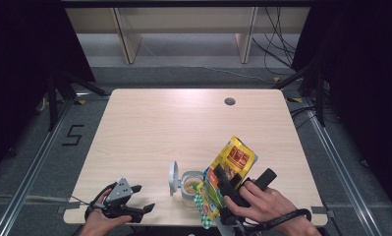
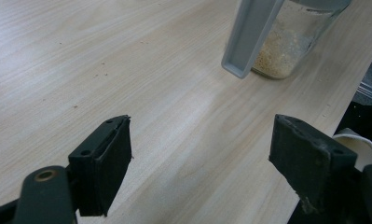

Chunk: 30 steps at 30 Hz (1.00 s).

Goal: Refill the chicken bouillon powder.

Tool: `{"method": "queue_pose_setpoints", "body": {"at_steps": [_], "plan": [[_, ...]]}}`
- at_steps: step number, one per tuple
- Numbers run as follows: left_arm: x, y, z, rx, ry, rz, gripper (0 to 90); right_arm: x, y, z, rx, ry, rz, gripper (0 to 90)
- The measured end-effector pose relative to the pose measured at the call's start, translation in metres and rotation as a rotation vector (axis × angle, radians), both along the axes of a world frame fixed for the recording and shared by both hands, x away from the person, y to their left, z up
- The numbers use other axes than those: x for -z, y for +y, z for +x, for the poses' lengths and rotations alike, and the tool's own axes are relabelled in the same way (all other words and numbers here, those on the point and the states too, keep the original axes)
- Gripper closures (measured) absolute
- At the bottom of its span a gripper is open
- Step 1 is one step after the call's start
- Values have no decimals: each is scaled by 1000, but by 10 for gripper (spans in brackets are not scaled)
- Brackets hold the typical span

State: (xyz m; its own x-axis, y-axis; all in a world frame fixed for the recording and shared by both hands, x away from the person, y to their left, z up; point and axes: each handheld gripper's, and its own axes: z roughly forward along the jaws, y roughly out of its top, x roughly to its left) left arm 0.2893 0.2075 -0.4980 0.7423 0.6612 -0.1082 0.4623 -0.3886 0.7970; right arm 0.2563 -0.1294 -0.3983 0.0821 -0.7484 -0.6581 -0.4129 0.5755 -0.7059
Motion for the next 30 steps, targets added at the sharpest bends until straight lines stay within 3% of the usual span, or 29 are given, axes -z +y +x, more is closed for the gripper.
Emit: {"method": "queue_pose_setpoints", "body": {"at_steps": [5, 6, 7, 8, 9, 10, 21, 26, 30], "plan": [[0, 0, 0, 2, 0, -2, 201, -1, -7, 6, 17, 4, -5, 637], [0, 2, 2, 10, -12, 33, 201, 0, -9, 7, 28, 1, 3, 637], [0, 2, 2, 6, -10, 31, 199, -1, -10, 7, 29, -2, -9, 637], [1, 0, 1, -6, -5, -6, 197, -1, -11, 6, 36, -4, -4, 637], [1, 0, 1, -4, -7, -2, 197, -2, -11, 6, 27, -4, -17, 637], [0, 2, 1, 5, -11, 28, 197, -3, -12, 5, 27, -2, -12, 637], [1, 0, 1, 4, -10, 14, 198, -4, -12, -1, 22, -8, -9, 637], [0, 2, 2, 6, -11, 32, 198, -3, -11, 0, 22, -4, -10, 637], [1, 1, 1, 3, -10, 15, 198, -3, -10, 2, 21, -3, -11, 637]]}}
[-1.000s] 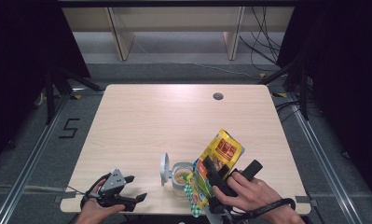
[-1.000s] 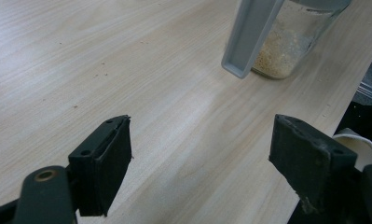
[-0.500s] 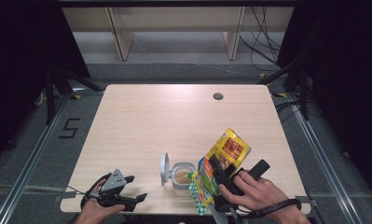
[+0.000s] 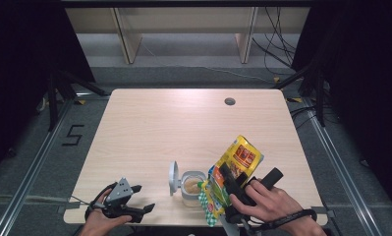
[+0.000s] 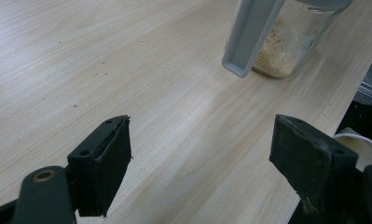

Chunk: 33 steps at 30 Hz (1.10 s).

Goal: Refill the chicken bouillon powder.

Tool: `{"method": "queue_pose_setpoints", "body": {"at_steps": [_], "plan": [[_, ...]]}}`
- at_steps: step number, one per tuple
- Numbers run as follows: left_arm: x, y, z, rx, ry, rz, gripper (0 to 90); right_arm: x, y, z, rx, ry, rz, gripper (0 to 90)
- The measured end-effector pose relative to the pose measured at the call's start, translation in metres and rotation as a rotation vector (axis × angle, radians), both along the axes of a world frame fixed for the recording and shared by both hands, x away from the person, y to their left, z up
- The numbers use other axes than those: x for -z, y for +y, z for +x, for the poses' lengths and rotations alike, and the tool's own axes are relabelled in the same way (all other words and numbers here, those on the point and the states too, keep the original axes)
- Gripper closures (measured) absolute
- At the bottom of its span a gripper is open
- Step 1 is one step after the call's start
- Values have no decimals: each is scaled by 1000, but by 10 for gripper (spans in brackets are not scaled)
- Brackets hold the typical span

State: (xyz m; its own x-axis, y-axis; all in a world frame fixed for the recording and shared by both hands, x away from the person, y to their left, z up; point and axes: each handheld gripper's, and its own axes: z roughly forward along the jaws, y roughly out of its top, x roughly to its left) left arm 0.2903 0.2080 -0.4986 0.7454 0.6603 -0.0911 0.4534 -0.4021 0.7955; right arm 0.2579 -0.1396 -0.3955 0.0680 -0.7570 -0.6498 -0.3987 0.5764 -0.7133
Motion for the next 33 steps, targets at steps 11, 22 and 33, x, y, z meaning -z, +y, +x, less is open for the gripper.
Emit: {"method": "queue_pose_setpoints", "body": {"at_steps": [11, 22, 33], "plan": [[0, 0, 0, -1, 0, 2, 198, -1, 1, 4, 13, -1, 6, 637], [0, 0, 0, 1, -1, 2, 198, -1, 4, 10, 4, 4, -11, 637], [-1, 2, 1, 8, 2, 20, 199, -2, 7, 13, 3, 7, -12, 638]]}}
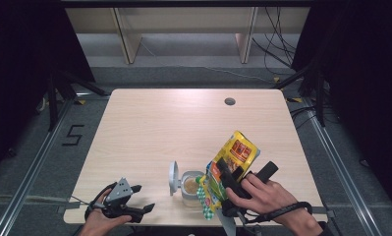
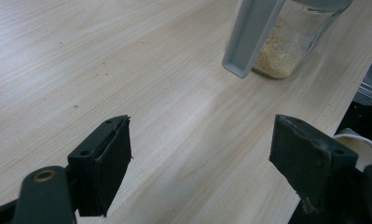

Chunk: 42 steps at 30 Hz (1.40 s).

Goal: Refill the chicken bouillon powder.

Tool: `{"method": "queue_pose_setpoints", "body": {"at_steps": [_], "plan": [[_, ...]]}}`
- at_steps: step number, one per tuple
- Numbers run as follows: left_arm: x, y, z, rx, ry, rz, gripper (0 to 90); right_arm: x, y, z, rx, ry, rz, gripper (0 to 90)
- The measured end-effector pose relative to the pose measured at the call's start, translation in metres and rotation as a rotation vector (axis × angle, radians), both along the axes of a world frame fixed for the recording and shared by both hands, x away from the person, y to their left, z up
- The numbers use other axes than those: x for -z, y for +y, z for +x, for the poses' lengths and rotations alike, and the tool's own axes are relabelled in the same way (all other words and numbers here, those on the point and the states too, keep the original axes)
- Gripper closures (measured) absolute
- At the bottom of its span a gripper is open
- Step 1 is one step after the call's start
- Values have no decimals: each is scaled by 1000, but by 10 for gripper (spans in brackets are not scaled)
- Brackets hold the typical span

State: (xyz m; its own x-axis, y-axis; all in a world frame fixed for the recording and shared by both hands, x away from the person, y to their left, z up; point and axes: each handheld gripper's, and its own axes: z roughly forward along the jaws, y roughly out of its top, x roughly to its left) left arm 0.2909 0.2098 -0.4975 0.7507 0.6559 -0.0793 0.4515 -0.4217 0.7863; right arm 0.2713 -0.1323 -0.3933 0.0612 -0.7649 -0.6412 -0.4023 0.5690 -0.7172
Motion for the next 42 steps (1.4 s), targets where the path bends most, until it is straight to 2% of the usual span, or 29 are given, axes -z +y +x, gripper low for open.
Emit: {"method": "queue_pose_setpoints", "body": {"at_steps": [22, 39, 42], "plan": [[0, 0, 0, 0, 0, -2, 199, 1, -2, -2, 13, 2, 3, 638], [0, 0, 0, 0, 1, -1, 199, -1, 0, -4, -1, 0, -5, 643], [0, 0, 0, 0, 1, -1, 199, -1, -2, -4, 9, -3, 5, 643]]}}
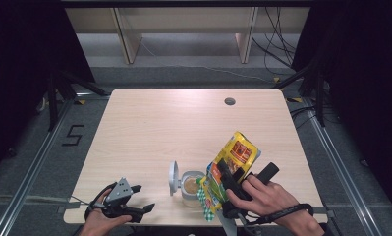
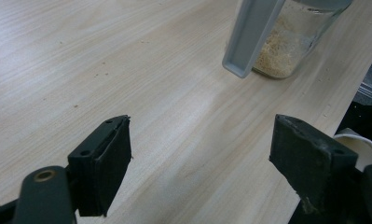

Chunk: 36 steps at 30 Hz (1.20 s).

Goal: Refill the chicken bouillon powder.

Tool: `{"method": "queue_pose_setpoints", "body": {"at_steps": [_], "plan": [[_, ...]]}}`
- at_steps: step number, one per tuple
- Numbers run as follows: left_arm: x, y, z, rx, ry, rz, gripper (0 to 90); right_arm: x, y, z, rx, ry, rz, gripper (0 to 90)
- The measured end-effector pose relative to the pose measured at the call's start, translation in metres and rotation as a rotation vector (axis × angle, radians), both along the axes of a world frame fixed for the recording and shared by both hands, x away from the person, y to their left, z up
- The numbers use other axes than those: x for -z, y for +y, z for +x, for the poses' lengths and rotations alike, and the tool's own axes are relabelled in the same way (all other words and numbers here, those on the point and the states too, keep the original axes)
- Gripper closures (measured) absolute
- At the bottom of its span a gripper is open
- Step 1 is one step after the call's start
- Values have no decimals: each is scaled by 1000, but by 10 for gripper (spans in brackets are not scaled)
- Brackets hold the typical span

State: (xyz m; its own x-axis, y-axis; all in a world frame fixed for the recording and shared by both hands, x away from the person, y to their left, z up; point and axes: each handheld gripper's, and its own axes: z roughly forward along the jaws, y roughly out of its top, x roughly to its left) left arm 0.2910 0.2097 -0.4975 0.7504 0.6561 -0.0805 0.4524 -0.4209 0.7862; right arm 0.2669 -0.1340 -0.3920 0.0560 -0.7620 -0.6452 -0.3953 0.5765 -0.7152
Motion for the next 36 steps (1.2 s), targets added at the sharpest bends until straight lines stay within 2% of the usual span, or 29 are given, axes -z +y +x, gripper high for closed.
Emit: {"method": "queue_pose_setpoints", "body": {"at_steps": [1, 4, 7, 8, 14, 15, 20, 21, 33, 34, 35, 36], "plan": [[0, 0, 0, 0, 0, -1, 199, -1, 1, 1, -9, -1, -15, 643], [0, 0, 0, 0, 0, -1, 199, -1, 0, 0, -7, -1, -13, 643], [1, -2, -1, -13, 2, -37, 199, -1, 0, 1, -5, -1, -11, 643], [0, 0, 0, 1, -1, -2, 199, -1, 0, 1, -5, -1, -13, 643], [0, 0, 0, 0, -1, -1, 199, 0, -1, 3, 6, 4, -4, 644], [0, 0, 0, 1, -1, -1, 199, -1, 0, 4, -6, 1, -20, 643], [0, 0, 0, -1, 0, -2, 199, 1, -1, 3, 2, 5, -9, 644], [0, 0, 0, 0, -1, -1, 199, 1, 0, 3, -9, 4, -23, 644], [0, 0, 0, 0, -1, 0, 200, 0, 0, 2, -8, 5, -11, 646], [0, 0, 0, -4, 2, -7, 199, 0, -1, 2, -7, 5, -12, 645], [1, -2, -1, -12, 2, -35, 199, 0, -1, 2, -7, 6, -11, 646], [1, -1, 0, 0, -9, -25, 200, 0, -1, 2, -7, 6, -10, 646]]}}
